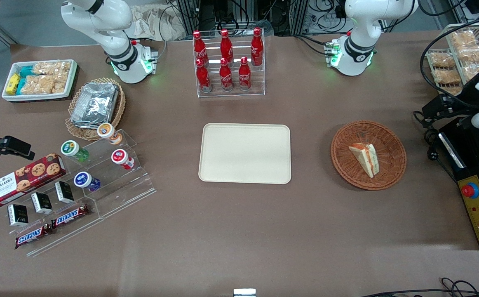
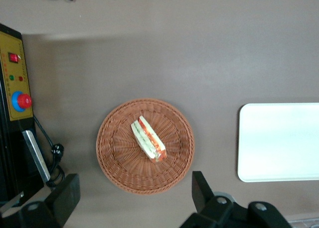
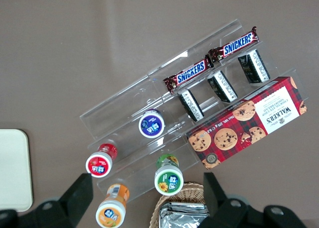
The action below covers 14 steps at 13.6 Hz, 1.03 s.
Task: Place sandwich from basket to tray
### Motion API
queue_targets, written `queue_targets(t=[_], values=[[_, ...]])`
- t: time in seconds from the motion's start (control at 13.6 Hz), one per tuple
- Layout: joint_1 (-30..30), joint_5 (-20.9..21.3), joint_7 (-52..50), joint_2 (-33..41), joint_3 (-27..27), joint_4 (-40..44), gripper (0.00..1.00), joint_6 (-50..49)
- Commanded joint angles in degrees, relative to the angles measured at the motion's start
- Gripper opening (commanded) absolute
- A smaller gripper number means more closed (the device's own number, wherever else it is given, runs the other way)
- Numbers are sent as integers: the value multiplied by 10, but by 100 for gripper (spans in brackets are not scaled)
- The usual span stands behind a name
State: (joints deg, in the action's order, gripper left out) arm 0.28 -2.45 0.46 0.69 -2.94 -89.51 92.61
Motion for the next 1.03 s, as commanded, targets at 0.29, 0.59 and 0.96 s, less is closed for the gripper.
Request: queue_targets(t=[0.29, 0.59, 0.96], values=[[2, -5, -50, -6, 1, 7, 100, -35], [3, -4, -152, 9, 2, -73, 100, -6], [-1, 31, -322, 76, 0, -298, 100, 196]])
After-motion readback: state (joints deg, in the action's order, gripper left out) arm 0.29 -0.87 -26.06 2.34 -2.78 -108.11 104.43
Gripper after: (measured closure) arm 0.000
